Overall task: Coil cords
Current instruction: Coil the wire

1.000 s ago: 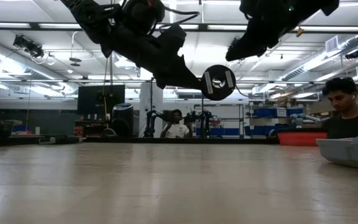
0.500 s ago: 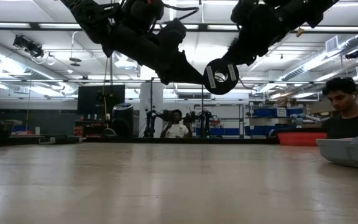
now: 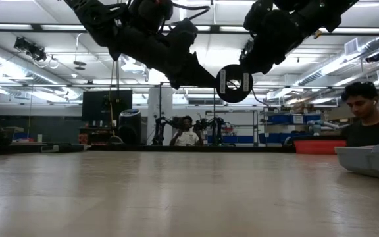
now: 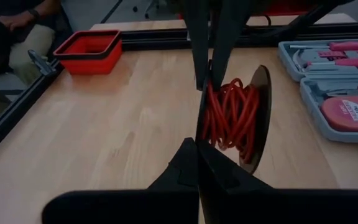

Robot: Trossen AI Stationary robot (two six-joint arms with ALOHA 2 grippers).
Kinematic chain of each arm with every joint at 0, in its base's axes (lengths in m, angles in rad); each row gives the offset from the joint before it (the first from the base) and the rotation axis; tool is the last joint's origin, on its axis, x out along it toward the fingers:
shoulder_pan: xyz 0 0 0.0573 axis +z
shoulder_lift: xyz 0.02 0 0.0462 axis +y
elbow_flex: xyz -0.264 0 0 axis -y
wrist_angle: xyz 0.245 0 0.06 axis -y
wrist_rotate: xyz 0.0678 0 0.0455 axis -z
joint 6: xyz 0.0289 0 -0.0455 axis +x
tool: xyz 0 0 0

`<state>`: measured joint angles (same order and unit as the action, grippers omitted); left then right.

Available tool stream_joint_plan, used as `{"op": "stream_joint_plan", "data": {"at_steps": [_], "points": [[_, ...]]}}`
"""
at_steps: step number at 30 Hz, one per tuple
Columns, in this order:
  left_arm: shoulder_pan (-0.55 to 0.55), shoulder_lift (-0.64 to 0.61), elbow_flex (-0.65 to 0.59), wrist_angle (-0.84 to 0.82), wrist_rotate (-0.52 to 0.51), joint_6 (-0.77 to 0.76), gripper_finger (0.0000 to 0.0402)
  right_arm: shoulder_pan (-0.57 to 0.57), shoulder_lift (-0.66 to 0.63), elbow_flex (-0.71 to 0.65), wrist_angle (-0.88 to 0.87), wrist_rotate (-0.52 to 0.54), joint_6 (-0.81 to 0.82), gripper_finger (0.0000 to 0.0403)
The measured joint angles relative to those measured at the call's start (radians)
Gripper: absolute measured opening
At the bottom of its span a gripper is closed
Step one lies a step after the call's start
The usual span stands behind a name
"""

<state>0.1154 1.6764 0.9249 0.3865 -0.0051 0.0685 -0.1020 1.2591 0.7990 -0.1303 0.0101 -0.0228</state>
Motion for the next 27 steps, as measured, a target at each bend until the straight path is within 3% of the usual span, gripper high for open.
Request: {"op": "stream_joint_plan", "data": {"at_steps": [11,19,21,27], "points": [[0.004,-0.036,0.002,-0.08,-0.059,0.01,0.0023,0.002,-0.013,-0.002,0.011,0.007,-0.031,0.0002],[0.004,-0.043,0.002,-0.082,-0.031,0.03,0.0026,0.008,-0.084,-0.002,-0.021,0.004,-0.05,0.0001],[0.004,-0.043,-0.022,-0.016,-0.012,0.029,0.0026,0.008,-0.103,-0.002,-0.035,0.005,-0.051,0.0001],[0.003,-0.043,-0.223,0.399,0.045,-0.028,0.0027,0.008,-0.173,-0.09,0.047,0.006,-0.023,0.0]]}}
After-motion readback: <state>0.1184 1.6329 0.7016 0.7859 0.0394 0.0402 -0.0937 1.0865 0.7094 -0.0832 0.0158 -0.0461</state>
